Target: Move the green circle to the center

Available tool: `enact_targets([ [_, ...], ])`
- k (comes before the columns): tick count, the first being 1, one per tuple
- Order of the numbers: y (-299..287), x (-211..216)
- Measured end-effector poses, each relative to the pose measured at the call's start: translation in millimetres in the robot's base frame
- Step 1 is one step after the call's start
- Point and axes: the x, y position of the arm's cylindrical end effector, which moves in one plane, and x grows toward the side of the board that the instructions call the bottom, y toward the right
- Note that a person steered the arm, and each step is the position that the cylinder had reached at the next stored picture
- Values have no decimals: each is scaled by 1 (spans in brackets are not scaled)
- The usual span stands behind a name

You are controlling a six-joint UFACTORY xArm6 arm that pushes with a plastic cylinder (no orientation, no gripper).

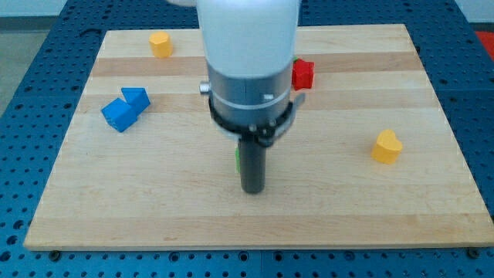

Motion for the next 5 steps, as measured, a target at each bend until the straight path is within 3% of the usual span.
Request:
enact_targets([
  [1,0,-31],
  [3,-46,-1],
  [5,7,-83],
])
